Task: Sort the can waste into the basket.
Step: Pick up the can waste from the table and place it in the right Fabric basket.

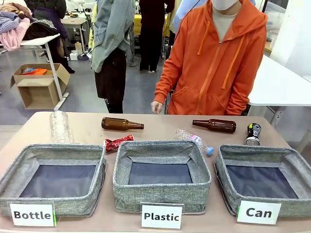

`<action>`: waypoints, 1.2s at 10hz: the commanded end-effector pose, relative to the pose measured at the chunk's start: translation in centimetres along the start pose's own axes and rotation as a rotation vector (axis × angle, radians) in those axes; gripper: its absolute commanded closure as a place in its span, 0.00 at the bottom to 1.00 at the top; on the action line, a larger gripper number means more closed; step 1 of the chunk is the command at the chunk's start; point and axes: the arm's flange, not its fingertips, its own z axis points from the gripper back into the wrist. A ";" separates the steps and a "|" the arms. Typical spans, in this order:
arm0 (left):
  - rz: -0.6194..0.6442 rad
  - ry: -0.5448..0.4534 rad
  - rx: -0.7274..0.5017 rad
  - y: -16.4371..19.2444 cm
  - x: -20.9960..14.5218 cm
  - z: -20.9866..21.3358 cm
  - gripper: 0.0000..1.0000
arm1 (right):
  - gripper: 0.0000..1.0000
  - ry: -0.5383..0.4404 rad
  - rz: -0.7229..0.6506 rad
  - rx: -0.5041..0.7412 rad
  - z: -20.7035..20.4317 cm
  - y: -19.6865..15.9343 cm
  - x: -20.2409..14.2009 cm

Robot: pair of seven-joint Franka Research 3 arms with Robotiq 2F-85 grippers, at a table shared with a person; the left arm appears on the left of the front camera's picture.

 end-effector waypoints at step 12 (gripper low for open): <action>-1.115 0.749 0.160 -19.2 -5.6 -34.0 0.00 | 0.00 -0.008 0.029 0.020 0.0 -0.2 0.3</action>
